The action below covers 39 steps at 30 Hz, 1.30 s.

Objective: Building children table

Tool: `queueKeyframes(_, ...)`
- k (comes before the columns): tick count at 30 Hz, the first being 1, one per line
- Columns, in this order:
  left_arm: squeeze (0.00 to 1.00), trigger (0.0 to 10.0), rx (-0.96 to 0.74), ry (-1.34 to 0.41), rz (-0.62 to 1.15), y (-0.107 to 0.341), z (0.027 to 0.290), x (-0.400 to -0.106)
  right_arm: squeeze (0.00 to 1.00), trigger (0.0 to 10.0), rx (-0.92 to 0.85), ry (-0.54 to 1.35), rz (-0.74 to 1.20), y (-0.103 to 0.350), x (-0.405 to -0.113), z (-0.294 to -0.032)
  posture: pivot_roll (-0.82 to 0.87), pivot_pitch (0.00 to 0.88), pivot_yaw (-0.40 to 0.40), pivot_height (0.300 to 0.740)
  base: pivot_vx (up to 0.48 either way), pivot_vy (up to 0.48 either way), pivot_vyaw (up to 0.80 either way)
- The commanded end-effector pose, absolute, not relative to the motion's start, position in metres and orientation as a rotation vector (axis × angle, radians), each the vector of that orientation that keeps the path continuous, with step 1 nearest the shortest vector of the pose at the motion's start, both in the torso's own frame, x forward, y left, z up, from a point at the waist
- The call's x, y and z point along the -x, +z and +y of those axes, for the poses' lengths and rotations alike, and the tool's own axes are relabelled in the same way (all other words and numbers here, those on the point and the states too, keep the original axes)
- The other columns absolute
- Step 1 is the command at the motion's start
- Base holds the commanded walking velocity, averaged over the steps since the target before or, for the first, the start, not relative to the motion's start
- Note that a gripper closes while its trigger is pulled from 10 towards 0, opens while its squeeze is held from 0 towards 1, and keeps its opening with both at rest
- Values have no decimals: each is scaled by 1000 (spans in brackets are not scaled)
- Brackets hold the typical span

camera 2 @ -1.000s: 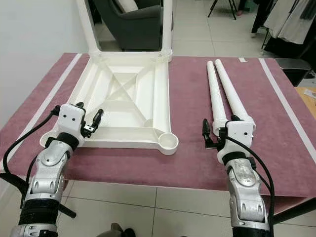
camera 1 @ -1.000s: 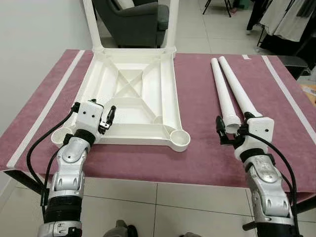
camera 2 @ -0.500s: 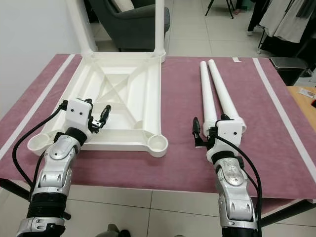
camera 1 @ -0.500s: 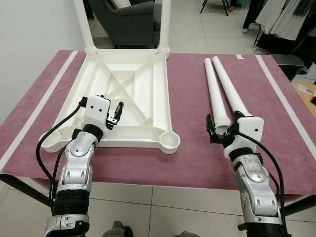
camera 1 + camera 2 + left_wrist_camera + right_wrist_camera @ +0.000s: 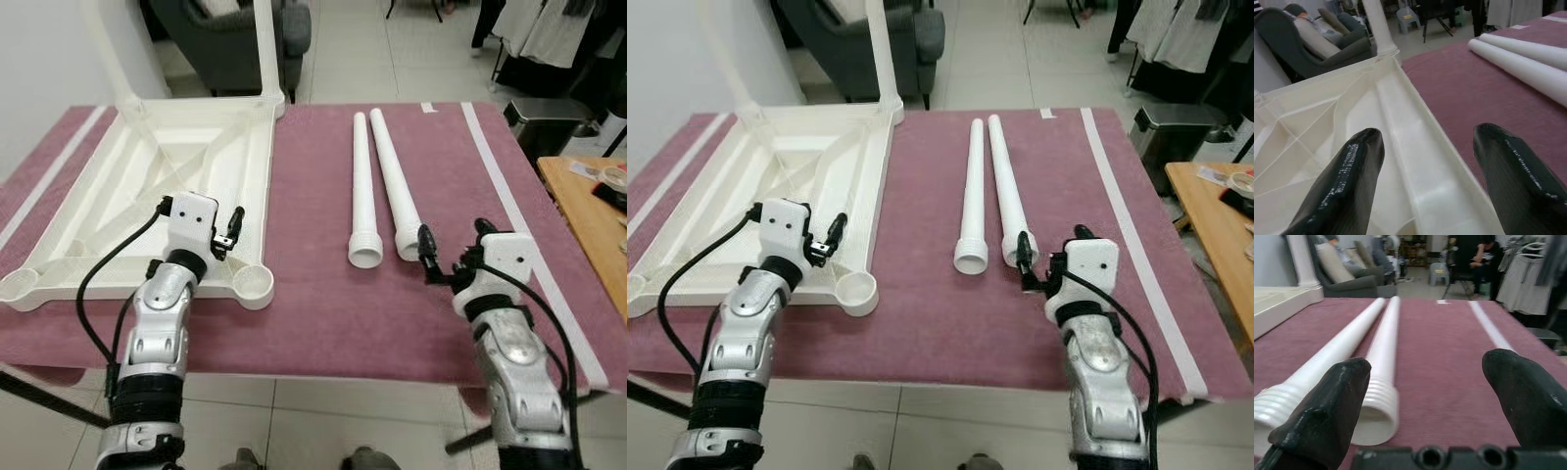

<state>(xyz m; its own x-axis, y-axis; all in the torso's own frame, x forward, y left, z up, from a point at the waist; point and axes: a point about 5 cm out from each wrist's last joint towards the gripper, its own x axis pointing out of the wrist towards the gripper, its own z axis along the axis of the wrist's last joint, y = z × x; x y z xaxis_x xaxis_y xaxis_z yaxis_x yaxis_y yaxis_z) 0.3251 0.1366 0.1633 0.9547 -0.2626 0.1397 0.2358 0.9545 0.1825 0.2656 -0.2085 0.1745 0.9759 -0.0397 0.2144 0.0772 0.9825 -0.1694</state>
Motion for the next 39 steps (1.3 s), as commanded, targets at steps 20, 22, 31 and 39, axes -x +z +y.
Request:
queueKeyframes(20, 0, 10000, -266, -197, -235, 176, 139, -327, 0, 10000, 202, 52, -248, 194, -274, -184, -83, 85, 106, 740, 0, 0, 0)
queueKeyframes(22, 0, 10000, -342, -282, -278, 187, 135, -324, 0, 10000, 221, 85, -244, 207, -285, -175, -83, 89, 106, 740, 0, 0, 0)
queueKeyframes(31, 0, 10000, -437, -422, -322, 202, 125, -315, 0, 10000, 275, 176, -154, 220, -318, -150, -64, 112, 103, 740, 0, 0, 0)
queueKeyframes(39, 0, 10000, -387, -677, -373, 225, 101, -286, 0, 10000, 197, 99, 41, 224, -379, -144, -18, 150, 76, 740, 0, 0, 0)
